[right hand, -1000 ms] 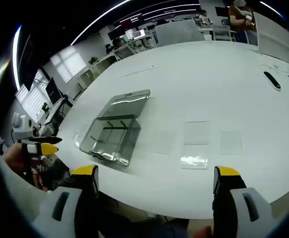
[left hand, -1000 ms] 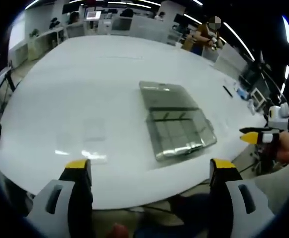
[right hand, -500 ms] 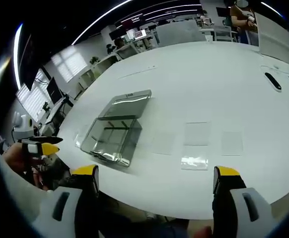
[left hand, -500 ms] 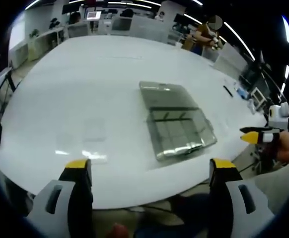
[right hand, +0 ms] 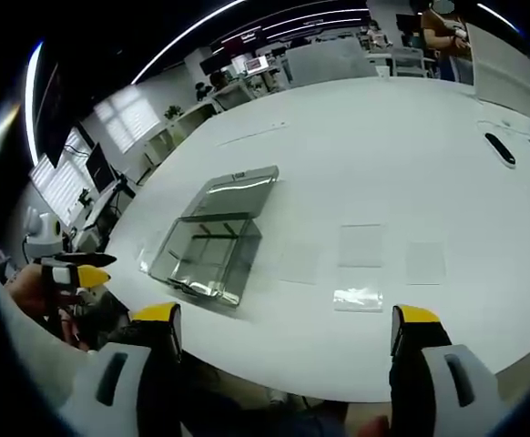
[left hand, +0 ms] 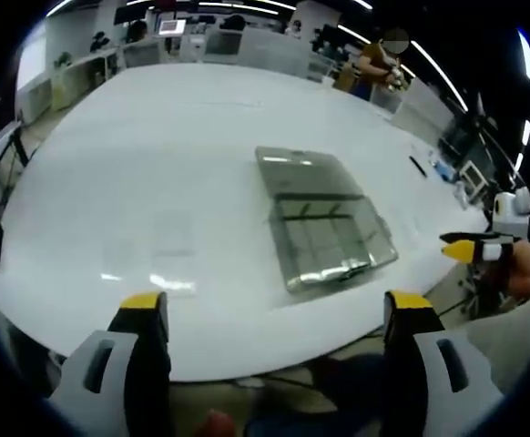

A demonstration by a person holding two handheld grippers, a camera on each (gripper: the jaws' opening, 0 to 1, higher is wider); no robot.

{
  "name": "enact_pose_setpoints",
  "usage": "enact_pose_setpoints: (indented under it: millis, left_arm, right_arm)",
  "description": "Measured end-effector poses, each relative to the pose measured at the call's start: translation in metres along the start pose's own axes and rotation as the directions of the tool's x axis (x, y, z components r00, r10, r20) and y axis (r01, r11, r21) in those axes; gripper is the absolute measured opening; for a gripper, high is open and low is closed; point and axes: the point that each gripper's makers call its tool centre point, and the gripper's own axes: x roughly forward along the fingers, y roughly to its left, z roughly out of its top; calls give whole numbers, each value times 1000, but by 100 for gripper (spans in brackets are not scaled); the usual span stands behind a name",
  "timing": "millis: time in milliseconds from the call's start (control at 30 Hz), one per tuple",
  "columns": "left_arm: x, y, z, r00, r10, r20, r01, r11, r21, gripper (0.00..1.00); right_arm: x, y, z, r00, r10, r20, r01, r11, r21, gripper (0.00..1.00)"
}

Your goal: Insert the divider into the dual guide fixture by aligning both edges with the guide slots and pushing it downward to the bottom, including one-sided entry, uneven engagement, binding, and posture correction.

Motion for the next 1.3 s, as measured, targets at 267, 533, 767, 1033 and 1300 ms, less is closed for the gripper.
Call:
enact_pose_setpoints:
  millis: [267,533,767,1033,1300]
  left_arm:
    - [1,-3,-1,1000,-7,1,7,1000,-1,96]
    - [1,-6,-3,1000,-10,-4,10,1000,2,96]
    - [1,-7,-4,1000,-10,-6,10,1000,1,95]
    - [2,-8,-3,1000,-12,-6,12,1000,3,95]
    - [5,-8,0,1000,-15,-3,15,1000,1,94]
  right_arm:
    - [-2,-2,1,1000,-2,6,2,1000,-5,94]
    - [-2,-1,-2,1000,3,0,-3,1000,-3,93]
    - [-1,-2,-2,1000,8,0,-8,1000,-2,93]
    - [0,-3,-2,1000,10,-3,-10,1000,-1,92]
    - [2,-3,1,1000,16,-4,-16,1000,-1,91]
